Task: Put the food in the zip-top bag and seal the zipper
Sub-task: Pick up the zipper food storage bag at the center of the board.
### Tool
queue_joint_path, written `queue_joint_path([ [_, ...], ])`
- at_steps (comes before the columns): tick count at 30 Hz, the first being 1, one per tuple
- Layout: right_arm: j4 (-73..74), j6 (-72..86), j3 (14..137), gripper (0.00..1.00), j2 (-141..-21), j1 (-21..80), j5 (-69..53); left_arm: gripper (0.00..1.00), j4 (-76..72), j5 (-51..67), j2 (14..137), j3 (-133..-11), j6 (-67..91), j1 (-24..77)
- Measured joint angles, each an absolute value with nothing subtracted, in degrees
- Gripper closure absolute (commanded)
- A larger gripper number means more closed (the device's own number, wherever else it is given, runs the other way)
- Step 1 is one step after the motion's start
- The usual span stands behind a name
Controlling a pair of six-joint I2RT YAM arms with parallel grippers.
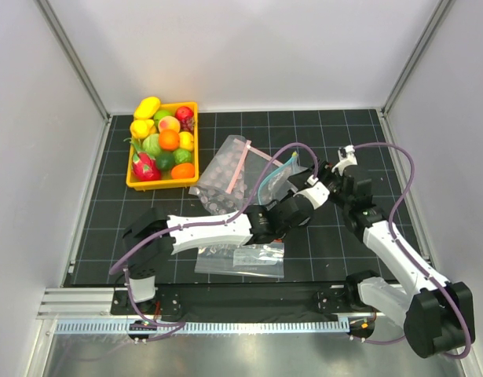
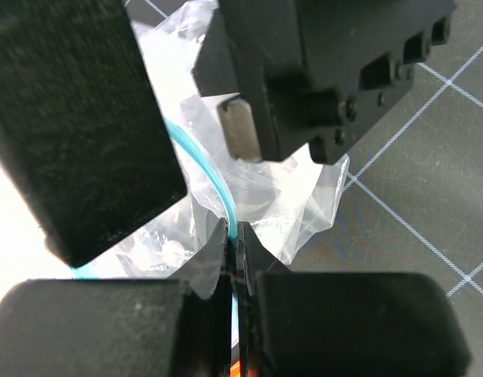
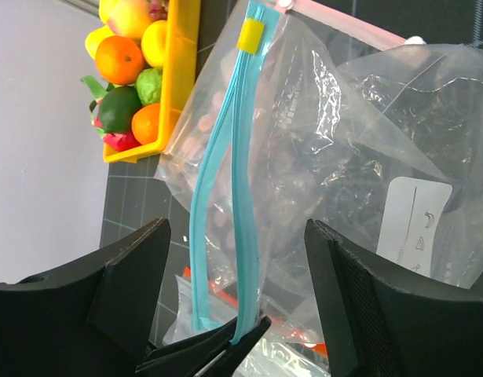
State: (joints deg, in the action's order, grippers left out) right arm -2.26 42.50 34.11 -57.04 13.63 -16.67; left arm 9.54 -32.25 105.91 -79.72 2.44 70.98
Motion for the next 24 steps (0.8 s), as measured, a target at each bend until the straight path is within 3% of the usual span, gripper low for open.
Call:
queue_joint_path([
  [7, -3.5, 42.7, 34.1, 0.29, -59.6, 13.2, -18.2, 1.0, 8.7, -32.2, 105.6, -79.4, 2.0, 71.0],
  [11, -3.0, 42.6, 34.0, 0.37, -62.6, 13.0, -18.2, 1.0, 8.4, -32.2, 105.6, -79.4, 1.4, 71.0],
  [15, -2.7, 42.5, 34.0, 0.58, -63.6, 13.0, -18.2, 1.0, 8.4, -32.2, 105.6, -79.4, 1.2, 71.0],
  [16, -2.7, 42.5, 34.1, 0.69, -63.6, 13.0, -18.2, 1.0, 8.4, -32.2, 105.6, -79.4, 1.2, 71.0],
  [18, -2.8, 42.3, 34.1, 0.81, -63.6, 13.0, -18.3, 0.98, 8.4, -32.2, 105.6, -79.4, 1.2, 71.0],
  [19, -2.8, 42.3, 34.1, 0.9, -63.6, 13.0, -18.2, 0.95, 8.4, -32.2, 105.6, -79.3, 1.2, 71.0],
  [21, -2.7, 42.2, 34.1, 0.94, -63.6, 13.0, -18.2, 0.78, 8.4, -32.0, 105.4, -79.2, 1.3, 71.0],
  [23, -2.6, 42.2, 34.1, 0.99, -63.6, 13.0, -18.2, 0.68, 8.4, -31.7, 104.8, -78.8, 1.6, 71.0],
  [24, -2.6, 42.2, 34.1, 0.99, -63.6, 13.0, -18.2, 0.57, 8.4, -31.5, 104.4, -78.5, 2.0, 71.0],
])
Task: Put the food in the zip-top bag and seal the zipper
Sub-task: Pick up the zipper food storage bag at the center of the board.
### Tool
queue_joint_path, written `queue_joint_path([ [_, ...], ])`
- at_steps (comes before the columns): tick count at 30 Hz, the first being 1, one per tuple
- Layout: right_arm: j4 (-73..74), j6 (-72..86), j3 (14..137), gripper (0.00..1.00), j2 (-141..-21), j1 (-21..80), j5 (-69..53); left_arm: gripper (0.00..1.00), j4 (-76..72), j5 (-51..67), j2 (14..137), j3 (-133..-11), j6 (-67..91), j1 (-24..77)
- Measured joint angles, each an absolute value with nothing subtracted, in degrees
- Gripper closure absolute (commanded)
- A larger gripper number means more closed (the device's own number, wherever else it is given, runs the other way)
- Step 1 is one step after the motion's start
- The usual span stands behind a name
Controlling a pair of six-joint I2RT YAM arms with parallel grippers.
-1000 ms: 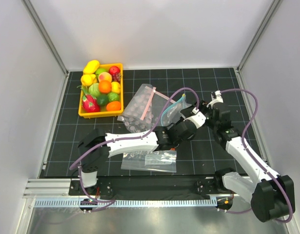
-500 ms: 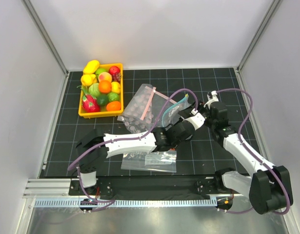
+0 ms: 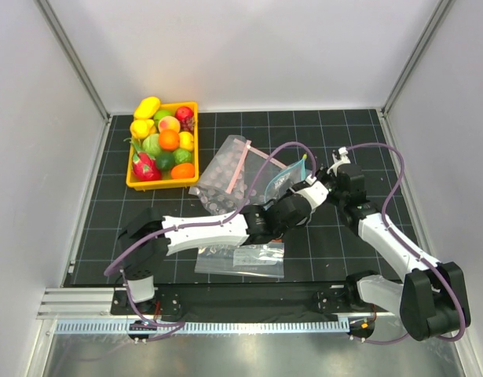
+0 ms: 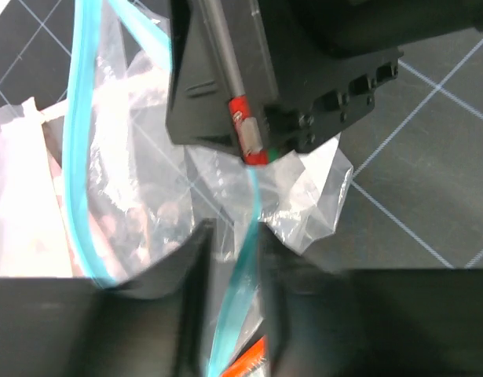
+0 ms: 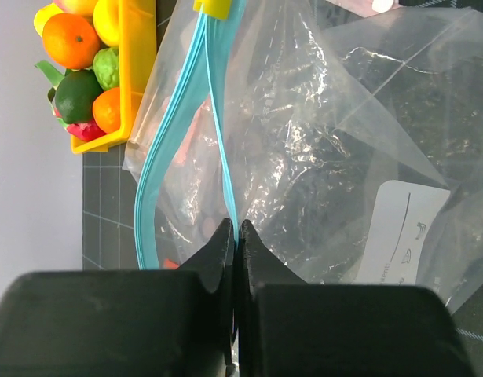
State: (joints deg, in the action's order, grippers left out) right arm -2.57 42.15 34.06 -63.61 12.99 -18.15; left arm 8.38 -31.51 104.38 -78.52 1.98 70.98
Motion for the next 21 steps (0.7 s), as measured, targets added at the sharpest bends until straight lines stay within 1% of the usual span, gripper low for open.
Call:
queue_joint_path([
  [2, -2.6, 42.2, 34.1, 0.99, -63.6, 13.0, -18.0, 0.46, 8.4, -31.2, 103.3, -78.0, 2.4, 71.0],
  [3, -2.5, 42.2, 34.1, 0.99, -63.6, 13.0, -18.0, 0.36, 8.4, -31.1, 102.5, -77.7, 2.7, 71.0],
  [6, -2.5, 42.2, 34.1, 0.99, -63.6, 13.0, -17.9, 0.24, 8.3, -30.9, 100.2, -76.9, 4.0, 71.0],
  [12, -2.6, 42.1, 34.1, 0.99, -63.6, 13.0, -17.8, 0.12, 7.5, -30.8, 95.9, -75.5, 6.6, 70.7],
  [16, -2.5, 41.9, 34.1, 0.99, -63.6, 13.0, -17.6, 0.08, 7.4, -30.5, 93.3, -73.8, 9.1, 69.4],
  [21, -2.5, 41.7, 34.1, 0.99, -63.6, 13.0, -17.2, 0.04, 7.5, -27.5, 89.1, -70.5, 15.1, 62.6],
])
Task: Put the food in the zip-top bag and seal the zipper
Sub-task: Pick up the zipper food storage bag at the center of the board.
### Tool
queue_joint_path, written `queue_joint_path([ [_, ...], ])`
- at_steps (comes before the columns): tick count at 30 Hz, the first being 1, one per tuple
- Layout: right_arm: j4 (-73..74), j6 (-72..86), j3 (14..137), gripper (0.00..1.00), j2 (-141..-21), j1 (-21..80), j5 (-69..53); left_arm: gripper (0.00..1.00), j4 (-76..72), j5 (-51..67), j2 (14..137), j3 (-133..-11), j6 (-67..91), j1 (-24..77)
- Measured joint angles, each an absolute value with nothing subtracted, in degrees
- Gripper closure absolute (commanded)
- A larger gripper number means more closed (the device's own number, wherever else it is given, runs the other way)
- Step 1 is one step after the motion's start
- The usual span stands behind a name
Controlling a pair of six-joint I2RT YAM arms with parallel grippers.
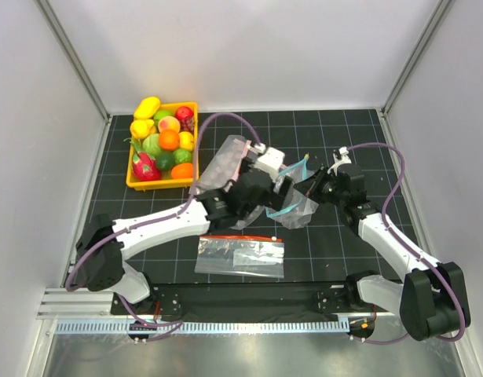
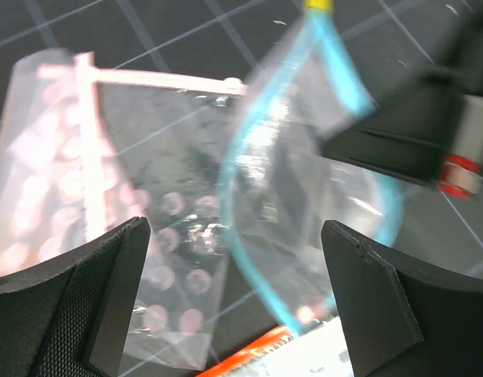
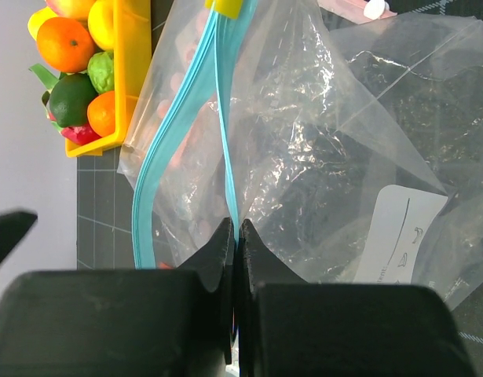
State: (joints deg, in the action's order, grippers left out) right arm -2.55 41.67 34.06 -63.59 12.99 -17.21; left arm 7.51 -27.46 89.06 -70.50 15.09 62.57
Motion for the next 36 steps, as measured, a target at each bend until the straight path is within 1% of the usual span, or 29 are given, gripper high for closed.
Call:
queue_joint_path([
  [6, -2.5, 41.1, 34.1, 0.99, -63.3, 13.0, -17.1, 0.05, 7.6, -21.5, 85.7, -67.3, 22.8, 51.8],
  [11, -2.5, 40.8, 34.1, 0.99, -63.2, 13.0, -17.1, 0.1, 7.8, -16.6, 87.1, -67.4, 25.1, 49.3],
  [17, -1.6, 39.8, 34.2, 0.99, -62.3, 13.8, -16.7, 0.19, 8.1, -9.1, 92.3, -69.0, 24.9, 49.6],
  [19, -0.8, 39.0, 34.3, 0.98, -61.5, 14.9, -15.8, 0.24, 8.2, -7.1, 93.4, -69.5, 24.8, 49.6],
  [21, -0.3, 38.5, 34.6, 0.98, -61.0, 15.8, -15.1, 0.33, 8.1, -5.1, 94.1, -69.7, 24.7, 49.6],
  [22, 0.4, 38.2, 35.0, 0.95, -60.8, 16.3, -14.7, 0.41, 8.1, -4.5, 94.4, -69.9, 24.5, 49.6],
  [23, 0.8, 37.8, 35.4, 0.89, -60.7, 16.6, -14.3, 0.5, 8.0, -3.8, 94.7, -70.1, 24.5, 49.6],
  [24, 1.4, 37.5, 35.9, 0.77, -60.7, 16.9, -14.0, 0.71, 7.9, -3.3, 95.1, -70.3, 24.4, 49.6],
  [25, 2.0, 37.2, 36.3, 0.61, -60.7, 17.1, -13.7, 0.82, 7.9, -2.8, 95.5, -70.7, 24.5, 49.6],
  [26, 2.7, 36.9, 36.8, 0.41, -60.7, 17.4, -13.4, 1.0, 7.8, -2.4, 96.1, -71.0, 24.3, 49.6],
  [28, 4.2, 36.1, 37.9, 0.31, -60.7, 17.8, -12.5, 1.0, 7.4, -2.2, 96.8, -71.1, 23.9, 49.8],
  [30, 6.7, 35.0, 39.5, 0.26, -60.5, 18.7, -10.4, 1.0, 7.3, -2.4, 96.9, -71.0, 23.6, 50.0],
  [32, 9.0, 33.9, 40.7, 0.24, -59.7, 19.9, -8.0, 1.0, 6.4, -3.0, 96.7, -70.6, 23.6, 50.3],
  [36, 13.6, 31.7, 43.1, 0.24, -56.4, 23.4, -2.2, 1.0, 5.4, -5.5, 95.0, -68.6, 23.2, 52.1],
])
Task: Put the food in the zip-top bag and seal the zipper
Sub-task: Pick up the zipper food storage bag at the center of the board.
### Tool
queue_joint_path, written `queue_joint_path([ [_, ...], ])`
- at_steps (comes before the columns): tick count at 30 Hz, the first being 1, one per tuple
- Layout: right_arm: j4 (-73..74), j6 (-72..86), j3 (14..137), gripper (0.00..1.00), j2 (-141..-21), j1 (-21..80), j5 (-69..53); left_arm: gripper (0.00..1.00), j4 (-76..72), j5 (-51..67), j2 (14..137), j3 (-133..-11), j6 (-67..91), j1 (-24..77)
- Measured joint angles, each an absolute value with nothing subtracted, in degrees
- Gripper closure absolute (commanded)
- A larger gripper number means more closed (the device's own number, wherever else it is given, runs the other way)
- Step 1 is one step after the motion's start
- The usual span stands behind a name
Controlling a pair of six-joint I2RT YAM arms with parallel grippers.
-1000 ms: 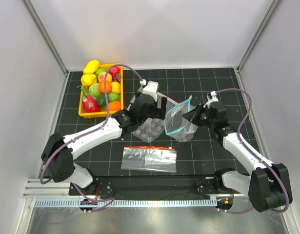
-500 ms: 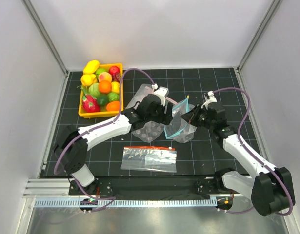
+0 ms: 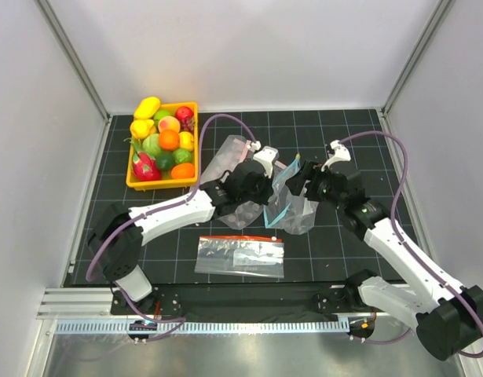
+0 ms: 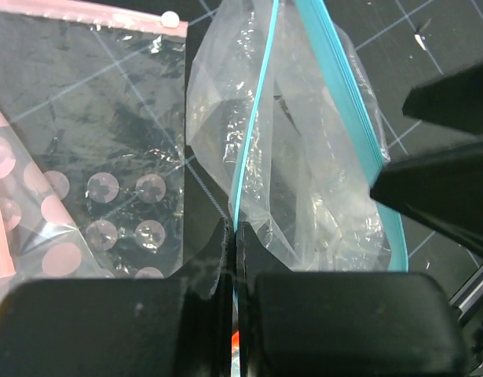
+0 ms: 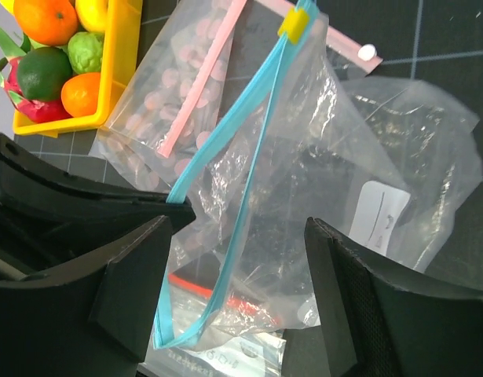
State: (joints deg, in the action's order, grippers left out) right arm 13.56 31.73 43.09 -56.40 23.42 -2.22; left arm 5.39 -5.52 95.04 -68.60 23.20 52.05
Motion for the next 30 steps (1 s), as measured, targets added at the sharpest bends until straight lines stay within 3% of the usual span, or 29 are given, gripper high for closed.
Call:
queue_joint_path([
  [12, 22.8, 28.3, 49.8, 0.44, -59.9, 34.3, 14.6, 1.0, 3.9, -12.4, 92.1, -68.1, 21.6, 56.6],
  [19, 26.1, 28.4, 50.3, 0.48, -61.4, 35.8, 18.5, 1.0, 4.1, -16.8, 92.1, -68.1, 21.7, 56.6],
  [24, 26.7, 28.3, 50.3, 0.77, -61.5, 35.9, 18.8, 1.0, 4.6, -19.1, 92.1, -68.1, 22.0, 56.6],
  [28, 27.2, 28.1, 50.9, 0.95, -62.1, 35.9, 19.4, 1.0, 4.8, -20.0, 92.1, -68.1, 22.2, 56.2],
  [30, 27.3, 27.9, 51.2, 0.99, -62.3, 35.9, 19.9, 1.0, 4.8, -19.7, 92.1, -68.1, 22.8, 55.5],
])
